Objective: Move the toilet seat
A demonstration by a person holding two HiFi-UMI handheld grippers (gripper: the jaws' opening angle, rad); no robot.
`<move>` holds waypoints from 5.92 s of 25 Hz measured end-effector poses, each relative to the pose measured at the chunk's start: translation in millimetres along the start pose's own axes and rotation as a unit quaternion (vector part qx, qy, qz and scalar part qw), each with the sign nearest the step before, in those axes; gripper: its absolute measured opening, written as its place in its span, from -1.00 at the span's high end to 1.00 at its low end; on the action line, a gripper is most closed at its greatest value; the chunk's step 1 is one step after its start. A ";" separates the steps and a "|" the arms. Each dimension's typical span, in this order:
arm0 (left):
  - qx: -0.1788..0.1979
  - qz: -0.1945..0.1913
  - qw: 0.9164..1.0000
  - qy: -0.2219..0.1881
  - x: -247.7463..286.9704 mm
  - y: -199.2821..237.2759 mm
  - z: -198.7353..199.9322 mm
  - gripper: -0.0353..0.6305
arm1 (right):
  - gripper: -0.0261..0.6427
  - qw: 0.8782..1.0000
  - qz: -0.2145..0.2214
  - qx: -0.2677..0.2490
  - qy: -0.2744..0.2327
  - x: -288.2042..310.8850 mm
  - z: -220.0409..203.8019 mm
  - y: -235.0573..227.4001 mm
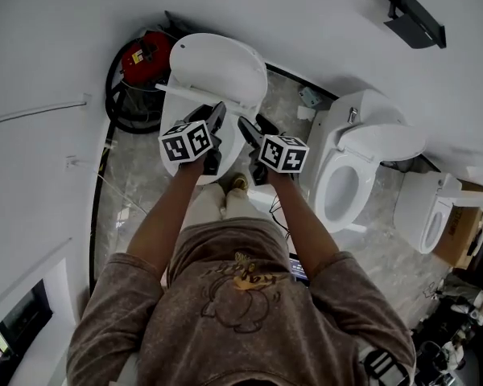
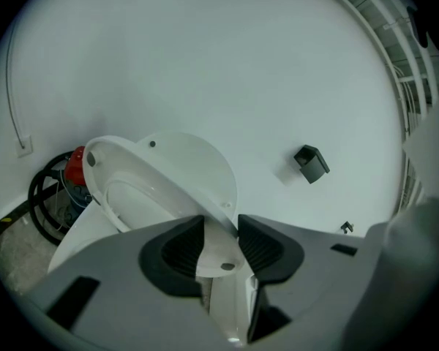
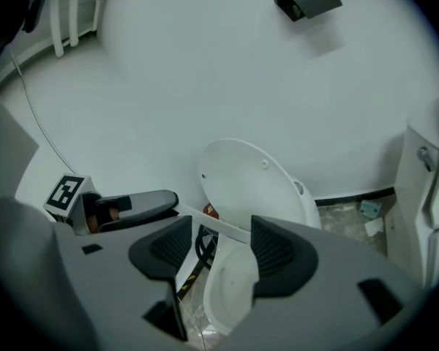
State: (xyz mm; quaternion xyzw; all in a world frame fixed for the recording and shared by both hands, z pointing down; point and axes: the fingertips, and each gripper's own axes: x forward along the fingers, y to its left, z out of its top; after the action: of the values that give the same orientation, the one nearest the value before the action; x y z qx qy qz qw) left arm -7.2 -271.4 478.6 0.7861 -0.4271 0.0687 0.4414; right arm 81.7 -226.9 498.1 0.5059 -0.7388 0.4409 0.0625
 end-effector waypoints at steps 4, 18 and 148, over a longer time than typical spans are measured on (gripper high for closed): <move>0.001 -0.013 1.000 -0.002 11.1 -5.1 9.4 0.43 | 0.25 1.000 -0.017 0.007 -0.018 -5.6 8.8 -5.4; 0.006 -0.043 0.999 0.005 38.2 -9.0 31.3 0.44 | 0.25 0.998 -0.046 0.023 -0.035 1.2 8.0 -6.2; 0.295 -0.119 0.933 -0.167 -175.5 -137.0 29.6 0.87 | 0.93 0.942 -0.023 -0.257 -0.214 -222.3 60.2 80.4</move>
State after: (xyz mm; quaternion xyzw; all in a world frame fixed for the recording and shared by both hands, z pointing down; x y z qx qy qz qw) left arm -24.7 -152.8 288.7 0.9261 -0.3587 0.0066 0.1171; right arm 145.3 -108.0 294.9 0.5718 -0.8112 0.1155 0.0407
